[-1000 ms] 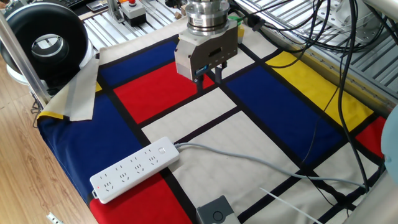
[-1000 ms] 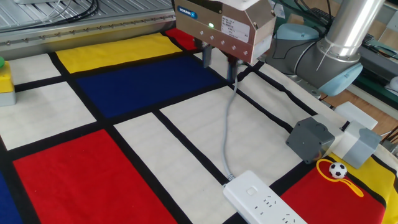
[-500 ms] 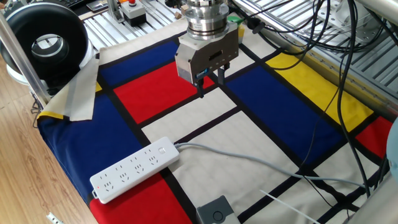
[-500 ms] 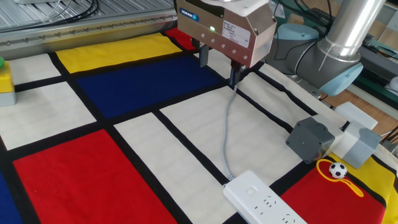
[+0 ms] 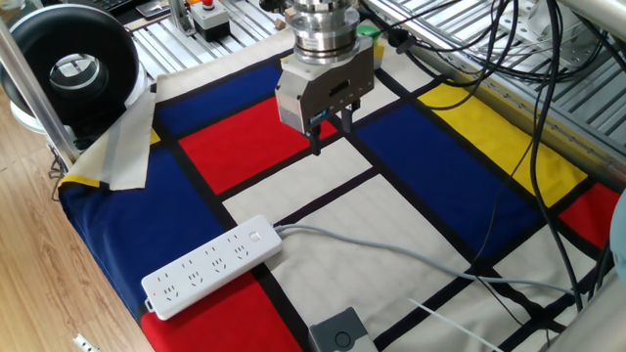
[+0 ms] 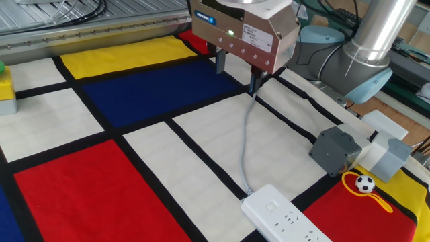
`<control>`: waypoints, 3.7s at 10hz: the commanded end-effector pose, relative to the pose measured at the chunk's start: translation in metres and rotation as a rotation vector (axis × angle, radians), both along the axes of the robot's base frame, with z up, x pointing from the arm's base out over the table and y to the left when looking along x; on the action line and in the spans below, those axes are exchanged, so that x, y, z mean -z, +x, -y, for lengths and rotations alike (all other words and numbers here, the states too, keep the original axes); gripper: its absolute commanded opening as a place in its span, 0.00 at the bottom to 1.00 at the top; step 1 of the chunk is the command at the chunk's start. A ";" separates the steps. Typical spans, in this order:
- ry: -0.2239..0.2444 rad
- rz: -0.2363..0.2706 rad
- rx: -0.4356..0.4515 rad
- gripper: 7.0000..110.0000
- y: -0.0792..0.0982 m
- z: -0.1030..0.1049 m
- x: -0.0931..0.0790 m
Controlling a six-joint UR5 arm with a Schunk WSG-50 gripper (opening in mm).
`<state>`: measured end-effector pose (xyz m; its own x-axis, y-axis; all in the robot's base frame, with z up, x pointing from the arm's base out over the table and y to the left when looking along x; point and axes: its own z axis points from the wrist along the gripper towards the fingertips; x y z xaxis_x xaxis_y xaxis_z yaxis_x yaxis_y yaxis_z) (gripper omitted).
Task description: Turn off the power strip by pressing the button
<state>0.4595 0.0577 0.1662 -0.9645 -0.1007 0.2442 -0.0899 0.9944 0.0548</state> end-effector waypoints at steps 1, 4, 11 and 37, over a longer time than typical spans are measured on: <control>0.005 0.001 -0.075 0.57 0.000 0.003 -0.001; 0.014 0.004 -0.090 0.57 0.001 0.002 -0.001; -0.025 0.004 -0.082 0.57 0.001 0.011 -0.001; -0.068 0.047 0.191 0.79 0.019 -0.109 0.115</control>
